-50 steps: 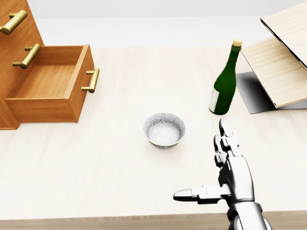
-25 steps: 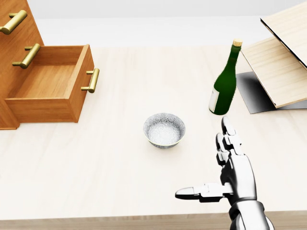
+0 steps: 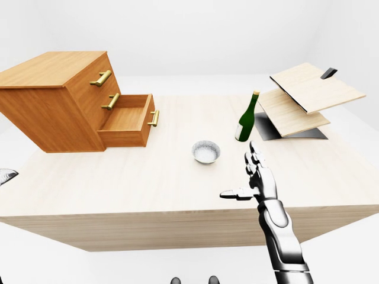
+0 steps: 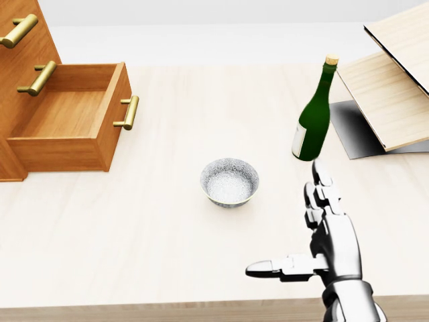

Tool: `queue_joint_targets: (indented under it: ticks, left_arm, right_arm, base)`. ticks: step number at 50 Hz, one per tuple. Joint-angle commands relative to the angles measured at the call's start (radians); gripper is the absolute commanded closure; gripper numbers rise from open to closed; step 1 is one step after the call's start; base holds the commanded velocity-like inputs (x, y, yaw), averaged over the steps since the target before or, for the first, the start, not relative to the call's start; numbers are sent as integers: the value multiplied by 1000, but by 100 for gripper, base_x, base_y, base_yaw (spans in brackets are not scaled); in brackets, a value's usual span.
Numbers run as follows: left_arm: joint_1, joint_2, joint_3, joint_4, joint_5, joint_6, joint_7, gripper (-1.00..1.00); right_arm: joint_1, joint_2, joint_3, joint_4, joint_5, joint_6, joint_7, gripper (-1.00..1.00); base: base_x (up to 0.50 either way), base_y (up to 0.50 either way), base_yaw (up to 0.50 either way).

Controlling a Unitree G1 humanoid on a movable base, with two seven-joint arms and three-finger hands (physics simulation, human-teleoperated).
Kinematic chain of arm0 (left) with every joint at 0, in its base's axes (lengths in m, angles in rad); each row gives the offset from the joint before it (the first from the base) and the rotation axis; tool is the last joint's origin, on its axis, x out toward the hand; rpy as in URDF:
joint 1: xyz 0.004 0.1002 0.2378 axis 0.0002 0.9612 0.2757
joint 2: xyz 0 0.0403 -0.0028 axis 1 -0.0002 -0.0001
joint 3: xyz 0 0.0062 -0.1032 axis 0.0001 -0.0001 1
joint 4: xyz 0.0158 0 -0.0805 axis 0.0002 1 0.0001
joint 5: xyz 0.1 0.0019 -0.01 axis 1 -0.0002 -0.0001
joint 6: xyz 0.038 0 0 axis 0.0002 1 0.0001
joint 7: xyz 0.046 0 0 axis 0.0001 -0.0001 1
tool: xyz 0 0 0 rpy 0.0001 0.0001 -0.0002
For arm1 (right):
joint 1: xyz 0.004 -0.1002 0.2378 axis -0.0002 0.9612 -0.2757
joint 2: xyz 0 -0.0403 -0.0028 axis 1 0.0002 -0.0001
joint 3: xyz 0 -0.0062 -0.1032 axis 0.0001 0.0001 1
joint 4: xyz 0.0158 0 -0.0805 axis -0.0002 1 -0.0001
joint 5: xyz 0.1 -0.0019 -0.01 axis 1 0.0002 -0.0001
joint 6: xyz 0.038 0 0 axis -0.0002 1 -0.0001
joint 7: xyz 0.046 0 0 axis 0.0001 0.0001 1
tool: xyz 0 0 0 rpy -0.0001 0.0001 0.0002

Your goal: Put the bowl on top of the cabinet.

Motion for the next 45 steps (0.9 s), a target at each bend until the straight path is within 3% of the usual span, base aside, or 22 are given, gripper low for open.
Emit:
queue_joint_targets:
  ticks: [1, 13, 15, 17, 24, 25, 28, 30, 45]
  left_arm:
    - [-1, 23, 30, 4, -25, 0, 11, -100]
    - [4, 39, 54, 8, -44, 0, 15, -100]
    - [6, 38, 53, 7, -44, 0, 16, -100]
    - [7, 37, 53, 7, -44, 0, 15, -100]
    - [9, 41, 62, 2, -56, 0, 17, -100]
    - [9, 42, 62, 3, -56, 0, 18, -100]
    - [9, 42, 61, 3, -56, 0, 19, -100]
    - [9, 41, 59, 4, -55, 0, 19, -100]
    - [11, 46, 66, 9, -62, 0, 19, -100]
  right_arm:
    - [4, 0, 0, -31, -1, 15, 2, -100]
    - [14, 4, 2, -58, 9, 19, 12, -100]
    - [28, 5, -1, -83, 34, -13, 33, -100]
    - [30, 4, -1, -105, 37, 12, 33, -100]
    - [32, 2, -1, -117, 24, 7, 31, -100]
    - [28, 1, 0, -111, 10, 19, 21, -100]
    - [34, 6, -10, -131, 45, 3, 36, -100]
    - [35, 3, -12, -147, 47, 14, 36, -100]
    - [41, 4, -4, -153, 43, 7, 43, -100]
  base:
    - [0, 0, 0]
    - [0, 0, 0]
    - [34, 0, 0]
    - [50, 0, 0]
    - [50, 0, 0]
    - [37, 0, 0]
    - [0, 0, 0]
    - [0, 0, 0]
    - [0, 49, 0]
